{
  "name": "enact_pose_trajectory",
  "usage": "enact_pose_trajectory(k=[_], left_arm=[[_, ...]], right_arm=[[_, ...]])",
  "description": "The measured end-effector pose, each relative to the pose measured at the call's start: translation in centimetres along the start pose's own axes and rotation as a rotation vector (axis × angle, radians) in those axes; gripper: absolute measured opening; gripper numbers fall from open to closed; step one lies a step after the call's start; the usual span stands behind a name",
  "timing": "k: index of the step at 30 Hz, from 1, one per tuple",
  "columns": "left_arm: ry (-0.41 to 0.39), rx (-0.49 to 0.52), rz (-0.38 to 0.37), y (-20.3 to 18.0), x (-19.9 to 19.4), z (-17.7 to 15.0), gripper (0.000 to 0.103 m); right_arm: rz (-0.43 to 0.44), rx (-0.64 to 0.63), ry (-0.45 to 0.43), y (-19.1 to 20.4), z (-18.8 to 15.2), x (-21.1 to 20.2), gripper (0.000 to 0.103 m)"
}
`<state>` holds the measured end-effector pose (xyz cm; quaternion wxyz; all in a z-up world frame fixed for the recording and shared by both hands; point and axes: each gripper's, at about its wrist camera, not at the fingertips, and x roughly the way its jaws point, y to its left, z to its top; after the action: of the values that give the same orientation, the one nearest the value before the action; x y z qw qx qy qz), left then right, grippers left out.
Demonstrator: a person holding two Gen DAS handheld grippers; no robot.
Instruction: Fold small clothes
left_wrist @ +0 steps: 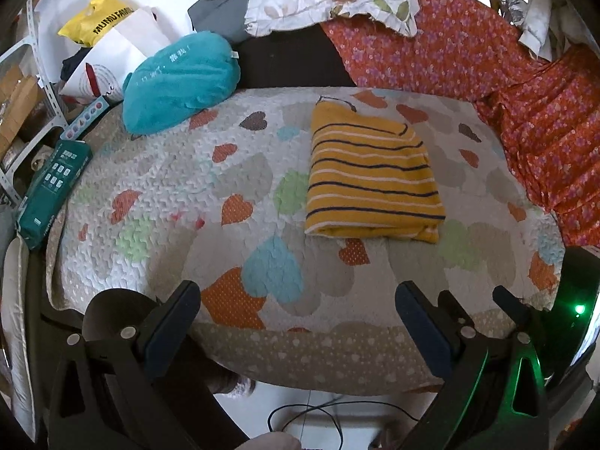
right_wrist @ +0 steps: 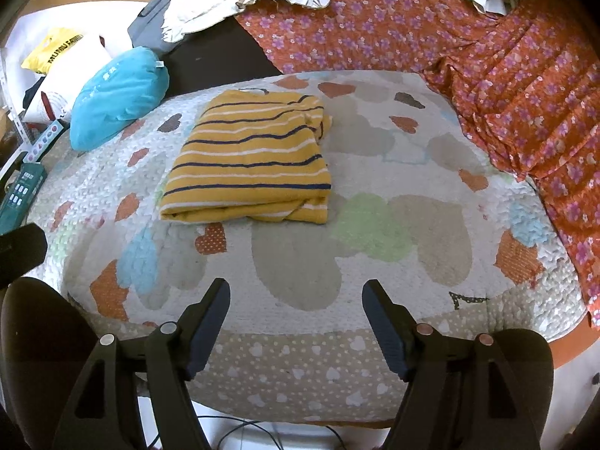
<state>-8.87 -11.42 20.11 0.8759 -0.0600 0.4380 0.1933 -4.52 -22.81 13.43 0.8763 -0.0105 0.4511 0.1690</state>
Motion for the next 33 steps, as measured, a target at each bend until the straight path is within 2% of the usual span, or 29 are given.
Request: enact_pose_trajectory(k=[14,33], left_arm=[[0.028,0.005,-0.03,0.1,0.7,-0.2,0.103],[0.106,-0.029,-0.051,0.5,2.4,-0.9,0.103]], right_arm=[[-0.006,0.003,0.004,-0.2,-0.1,0.1,0.079],[-0.008,0.001,0.001,-0.4,-0.2,0.2,0.079]])
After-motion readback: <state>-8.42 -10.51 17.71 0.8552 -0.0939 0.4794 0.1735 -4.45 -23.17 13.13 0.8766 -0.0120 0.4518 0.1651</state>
